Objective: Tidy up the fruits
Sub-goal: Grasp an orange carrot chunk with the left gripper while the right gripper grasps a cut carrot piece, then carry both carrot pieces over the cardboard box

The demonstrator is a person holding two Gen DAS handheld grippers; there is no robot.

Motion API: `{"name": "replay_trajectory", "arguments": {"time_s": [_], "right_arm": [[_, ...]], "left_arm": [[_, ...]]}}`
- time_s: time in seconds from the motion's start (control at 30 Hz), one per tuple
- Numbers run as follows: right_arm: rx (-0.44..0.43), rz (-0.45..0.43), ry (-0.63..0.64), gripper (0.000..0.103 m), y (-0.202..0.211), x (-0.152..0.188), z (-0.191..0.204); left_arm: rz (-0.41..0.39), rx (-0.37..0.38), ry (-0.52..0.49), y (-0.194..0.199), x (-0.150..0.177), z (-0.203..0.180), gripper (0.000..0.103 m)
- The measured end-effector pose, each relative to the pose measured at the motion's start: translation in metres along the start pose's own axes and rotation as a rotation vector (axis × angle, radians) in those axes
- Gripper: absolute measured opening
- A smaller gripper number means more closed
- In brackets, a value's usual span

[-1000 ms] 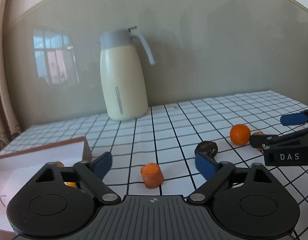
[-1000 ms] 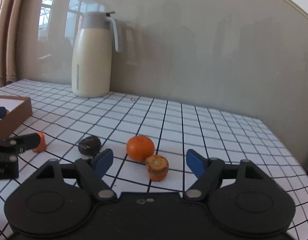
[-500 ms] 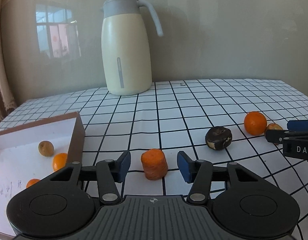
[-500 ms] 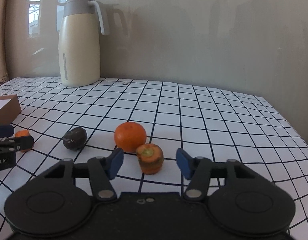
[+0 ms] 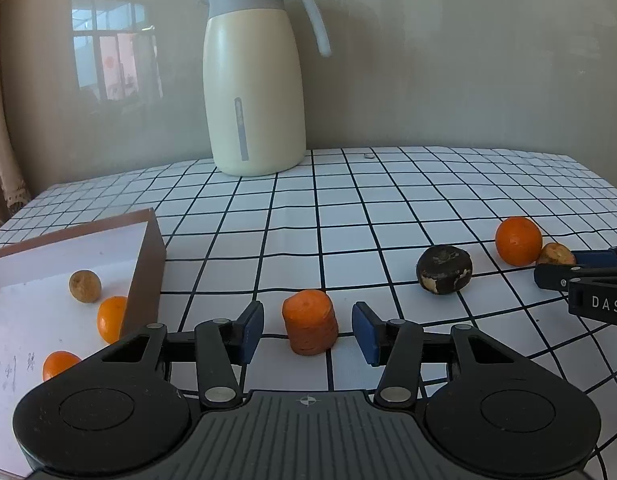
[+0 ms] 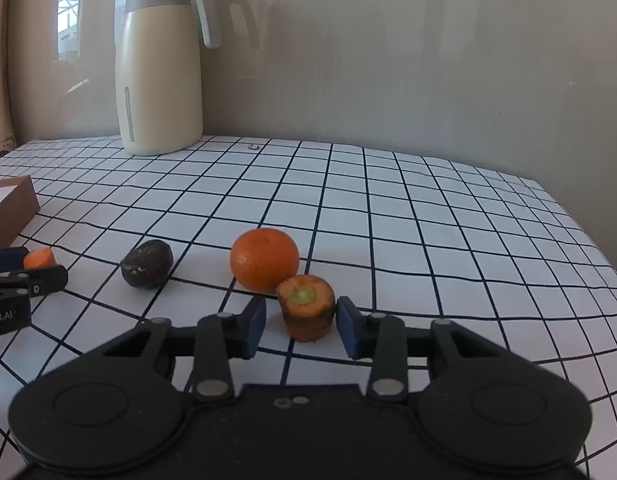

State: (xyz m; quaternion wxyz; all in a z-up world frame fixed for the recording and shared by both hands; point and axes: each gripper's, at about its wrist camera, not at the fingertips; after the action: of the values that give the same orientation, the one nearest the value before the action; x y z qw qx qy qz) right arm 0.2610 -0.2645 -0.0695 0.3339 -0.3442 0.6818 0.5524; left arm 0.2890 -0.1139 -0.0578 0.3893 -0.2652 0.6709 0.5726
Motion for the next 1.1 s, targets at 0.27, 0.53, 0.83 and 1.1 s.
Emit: {"name": "replay_trajectory", "arguments": {"time_s": [0.27, 0.53, 0.83, 1.1], "right_arm": [[0.000, -0.003, -0.001, 0.022, -0.001, 0.000, -0.001], [0.002, -0.054, 0.041, 0.022, 0.022, 0.001, 0.004], [-0.010, -0.113, 0.070, 0.022, 0.056, 0.002, 0.012], [-0.025, -0.164, 0.089, 0.022, 0.082, 0.004, 0.023]], "left_arm": [[0.015, 0.016, -0.019, -0.002, 0.001, -0.003, 0.029], [-0.032, 0.030, -0.042, 0.017, 0.002, -0.007, 0.029], [-0.093, 0.046, -0.074, 0.054, 0.005, -0.008, 0.029], [-0.131, 0.036, -0.081, 0.080, 0.005, -0.003, 0.029]]}}
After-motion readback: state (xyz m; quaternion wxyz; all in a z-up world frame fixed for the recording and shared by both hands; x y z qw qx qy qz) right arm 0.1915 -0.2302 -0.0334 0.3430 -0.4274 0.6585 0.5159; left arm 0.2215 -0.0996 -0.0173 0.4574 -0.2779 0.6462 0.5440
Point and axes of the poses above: each gripper's, at about its wrist camera, not at the fingertips, and y roughly against the way its jaws point, z to its left, x to its underside, and after that the axes turned 13 degrees about x, right-handed
